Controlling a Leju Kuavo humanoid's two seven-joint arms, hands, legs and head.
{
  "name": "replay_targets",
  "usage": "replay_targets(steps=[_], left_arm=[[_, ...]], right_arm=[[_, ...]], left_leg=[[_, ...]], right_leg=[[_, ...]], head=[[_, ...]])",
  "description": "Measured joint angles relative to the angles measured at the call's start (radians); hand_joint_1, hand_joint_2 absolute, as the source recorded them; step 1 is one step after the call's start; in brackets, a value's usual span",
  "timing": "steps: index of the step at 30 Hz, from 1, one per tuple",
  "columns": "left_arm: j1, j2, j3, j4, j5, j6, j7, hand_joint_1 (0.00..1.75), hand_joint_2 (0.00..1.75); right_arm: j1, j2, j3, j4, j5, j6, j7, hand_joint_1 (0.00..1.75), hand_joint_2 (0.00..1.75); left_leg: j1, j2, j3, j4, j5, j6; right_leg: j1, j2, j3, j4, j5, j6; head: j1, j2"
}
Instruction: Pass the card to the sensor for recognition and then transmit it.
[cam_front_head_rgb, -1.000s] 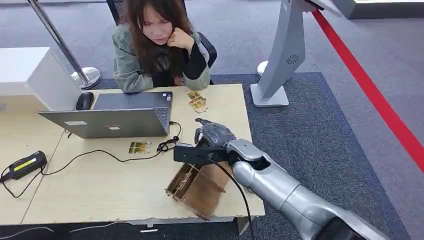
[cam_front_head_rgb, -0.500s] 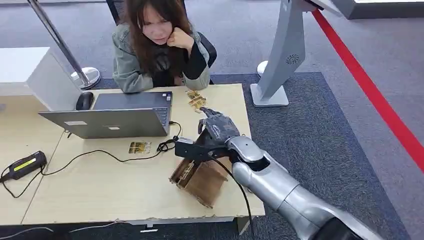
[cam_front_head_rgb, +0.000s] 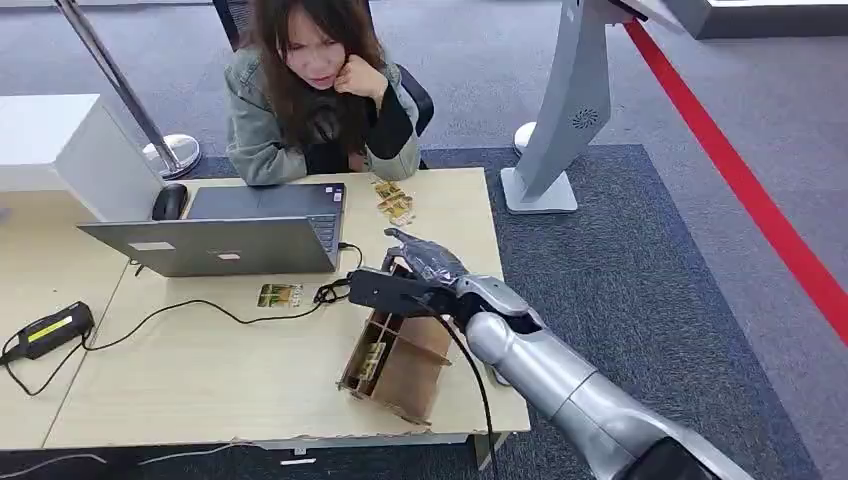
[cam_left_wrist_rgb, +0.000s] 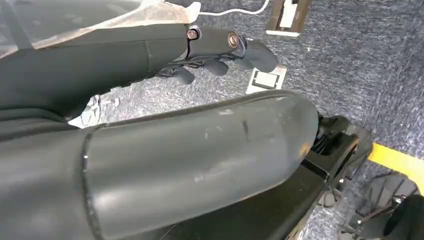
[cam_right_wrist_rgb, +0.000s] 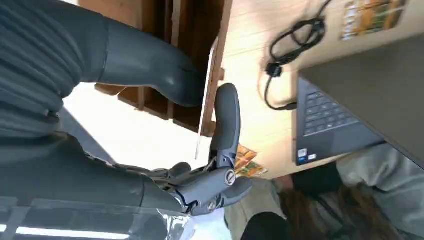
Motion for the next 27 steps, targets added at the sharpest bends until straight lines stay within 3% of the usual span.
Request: replay_targets(steps=[10,17,20,23,27], left_arm=[[-0.001,0.000,0.000,0.000,-0.009,-0.006,0.000,0.00,0.00],[-0.002,0.000,0.000,0.000,-0.017,-0.009,0.000,0.00,0.00],[-0.002,0.000,0.000,0.000,-0.017,-0.008,0.000,0.00,0.00],[-0.002,0.000,0.000,0.000,-0.017,-0.002,0.000,0.00,0.00],[-0.002,0.000,0.001,0.000,-0.018,0.001,0.000,0.00,0.00]], right_arm=[[0.002,0.016,-0.064,0.030,-0.223,0.071,-0.066,1.75,1.75],[0.002,0.024,-0.085,0.055,-0.351,0.092,-0.076,1.75,1.75],[0.001,0.026,-0.082,0.062,-0.288,0.023,-0.073,1.75,1.75],[-0.007,0.027,-0.065,0.067,-0.124,-0.118,-0.042,1.75,1.75],[-0.017,0.030,-0.029,0.065,0.124,-0.229,0.021,1.75,1.75]], left_leg=[[0.000,0.000,0.000,0.000,0.000,0.000],[0.000,0.000,0.000,0.000,0.000,0.000],[0.000,-0.001,0.000,0.000,0.000,0.000],[0.000,0.000,0.000,0.000,0.000,0.000],[0.000,0.000,0.000,0.000,0.000,0.000]], right_leg=[[0.000,0.000,0.000,0.000,0.000,0.000],[0.000,0.000,0.000,0.000,0.000,0.000],[0.000,0.000,0.000,0.000,0.000,0.000],[0.000,0.000,0.000,0.000,0.000,0.000],[0.000,0.000,0.000,0.000,0.000,0.000]], head=[[0.000,0.000],[0.000,0.000],[0.000,0.000],[0.000,0.000],[0.000,0.000]])
